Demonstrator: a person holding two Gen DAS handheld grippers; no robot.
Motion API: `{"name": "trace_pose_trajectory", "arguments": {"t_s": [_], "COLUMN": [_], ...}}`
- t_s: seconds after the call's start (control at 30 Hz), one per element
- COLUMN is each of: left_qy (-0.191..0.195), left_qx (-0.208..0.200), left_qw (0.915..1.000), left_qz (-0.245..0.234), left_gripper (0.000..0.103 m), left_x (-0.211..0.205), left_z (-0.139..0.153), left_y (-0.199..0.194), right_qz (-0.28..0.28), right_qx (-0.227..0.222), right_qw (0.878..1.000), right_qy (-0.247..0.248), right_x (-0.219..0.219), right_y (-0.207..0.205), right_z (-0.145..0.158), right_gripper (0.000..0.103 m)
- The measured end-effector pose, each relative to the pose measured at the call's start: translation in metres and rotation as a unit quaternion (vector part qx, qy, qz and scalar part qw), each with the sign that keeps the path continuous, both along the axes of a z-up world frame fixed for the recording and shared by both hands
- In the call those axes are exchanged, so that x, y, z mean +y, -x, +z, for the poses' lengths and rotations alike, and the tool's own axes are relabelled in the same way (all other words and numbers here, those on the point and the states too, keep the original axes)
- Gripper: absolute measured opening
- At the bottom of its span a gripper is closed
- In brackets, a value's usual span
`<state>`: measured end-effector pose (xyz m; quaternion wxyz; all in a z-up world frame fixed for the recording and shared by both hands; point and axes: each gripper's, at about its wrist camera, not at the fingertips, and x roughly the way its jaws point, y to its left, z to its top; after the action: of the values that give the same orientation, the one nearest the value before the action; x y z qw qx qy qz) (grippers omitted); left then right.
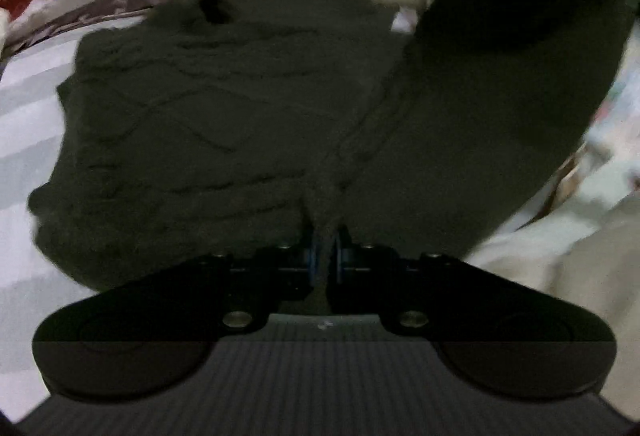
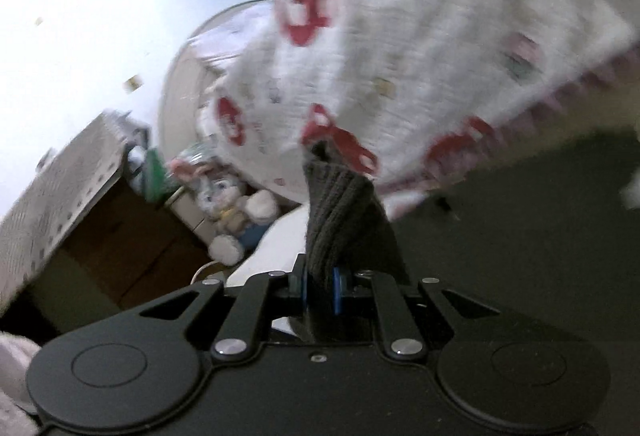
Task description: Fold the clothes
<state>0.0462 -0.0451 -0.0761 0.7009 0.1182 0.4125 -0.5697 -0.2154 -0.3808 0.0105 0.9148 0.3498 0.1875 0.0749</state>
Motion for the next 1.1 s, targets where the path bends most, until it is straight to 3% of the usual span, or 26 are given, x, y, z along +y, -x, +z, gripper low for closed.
{"name": "trace_pose_trajectory", "arguments": {"t_s": [0.13,0.23,0.3,0.4,0.43,0.53,0.57,0.6,0.67,0.73,0.83,0.97,1.03,1.1], "left_qy": [0.009,-0.019,-0.043,-0.042,-0.041,-0.038,-0.038,-0.033,-0.016,0.004,0.015,0.025,0.027,0.026], "left_qx": [0.009,0.049,0.07,0.087,0.094,0.106,0.108,0.111,0.118,0.127,0.13,0.131,0.134,0.138], "left_qw": [0.9999,0.9976,0.994,0.99,0.9887,0.9852,0.9841,0.9827,0.9784,0.9715,0.9553,0.934,0.9258,0.9209], "left_qz": [0.009,0.044,0.072,0.102,0.11,0.129,0.136,0.144,0.169,0.2,0.265,0.331,0.352,0.363], "left_gripper": [0.007,0.007,0.008,0.013,0.014,0.045,0.051,0.051,0.051,0.051,0.053,0.055,0.055,0.055], "left_x": [0.051,0.075,0.079,0.083,0.084,0.083,0.081,0.084,0.095,0.11,0.128,0.134,0.128,0.113], "left_z": [0.038,0.032,0.014,0.005,0.003,0.001,0.0,0.0,0.004,0.01,0.017,0.01,-0.002,-0.016], "left_y": [0.016,0.029,0.033,0.031,0.03,0.021,0.017,0.014,0.006,-0.006,-0.033,-0.085,-0.11,-0.127], "right_qz": [-0.097,-0.17,-0.18,-0.161,-0.156,-0.141,-0.137,-0.138,-0.151,-0.182,-0.258,-0.329,-0.358,-0.406], "right_qx": [0.065,0.166,0.268,0.335,0.344,0.372,0.382,0.391,0.396,0.39,0.353,0.336,0.348,0.352], "right_qw": [0.988,0.958,0.935,0.919,0.919,0.915,0.913,0.909,0.905,0.902,0.899,0.881,0.866,0.843], "right_qy": [-0.101,-0.162,-0.147,-0.135,-0.115,-0.06,-0.044,-0.039,-0.024,-0.016,-0.033,-0.042,-0.016,-0.006], "right_x": [-0.007,0.003,0.022,0.046,0.047,0.046,0.044,0.04,0.033,0.021,-0.009,-0.056,-0.073,-0.089], "right_y": [0.065,0.104,0.11,0.105,0.1,0.083,0.078,0.076,0.081,0.092,0.113,0.117,0.111,0.112], "right_z": [-0.039,-0.082,-0.109,-0.131,-0.129,-0.123,-0.12,-0.12,-0.118,-0.113,-0.104,-0.112,-0.123,-0.136], "right_gripper": [0.015,0.014,0.014,0.014,0.014,0.016,0.022,0.023,0.039,0.046,0.048,0.052,0.052,0.052]}}
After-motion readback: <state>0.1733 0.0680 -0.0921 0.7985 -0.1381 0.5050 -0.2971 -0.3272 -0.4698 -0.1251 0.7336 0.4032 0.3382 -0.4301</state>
